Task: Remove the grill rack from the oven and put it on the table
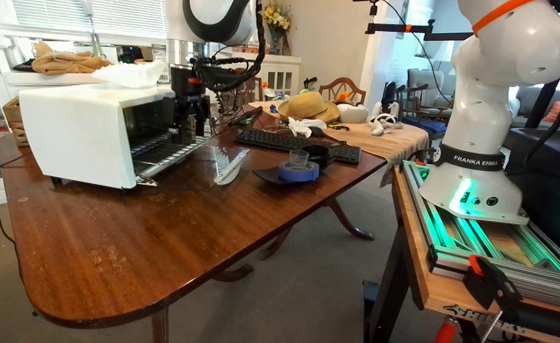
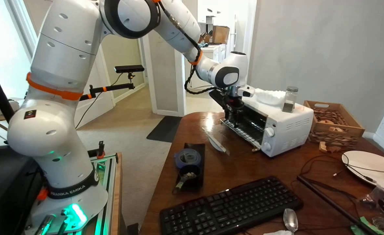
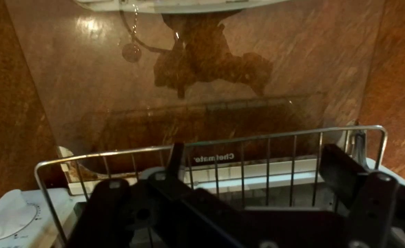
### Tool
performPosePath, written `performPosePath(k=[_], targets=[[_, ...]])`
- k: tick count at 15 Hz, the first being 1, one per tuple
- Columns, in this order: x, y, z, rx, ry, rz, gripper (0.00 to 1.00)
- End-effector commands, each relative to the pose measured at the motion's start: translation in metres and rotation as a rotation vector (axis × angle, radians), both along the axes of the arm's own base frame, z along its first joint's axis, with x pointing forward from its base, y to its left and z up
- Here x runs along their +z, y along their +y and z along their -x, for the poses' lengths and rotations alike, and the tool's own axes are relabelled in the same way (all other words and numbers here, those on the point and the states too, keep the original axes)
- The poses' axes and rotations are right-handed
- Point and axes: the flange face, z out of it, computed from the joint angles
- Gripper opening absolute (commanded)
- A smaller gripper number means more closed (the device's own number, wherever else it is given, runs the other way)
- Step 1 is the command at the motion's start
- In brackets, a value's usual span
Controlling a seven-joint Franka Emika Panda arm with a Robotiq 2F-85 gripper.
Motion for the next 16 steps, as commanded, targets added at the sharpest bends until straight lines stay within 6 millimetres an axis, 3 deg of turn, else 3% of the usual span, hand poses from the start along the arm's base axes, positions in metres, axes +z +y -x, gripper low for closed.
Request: performPosePath(k=[1,6,12,16], targets=[[0.003,-0.002,0.006,-0.067,-0.084,-0.016,1.00],[-0.014,-0.020,0.014,-0.100,-0.066,0.061,1.00],[-0.015,-0.023,0.006,-0.082,-0.064,0.039,1.00],[-0.026,-0.015,0.004,-0.053,-0.114,0.131,1.00]])
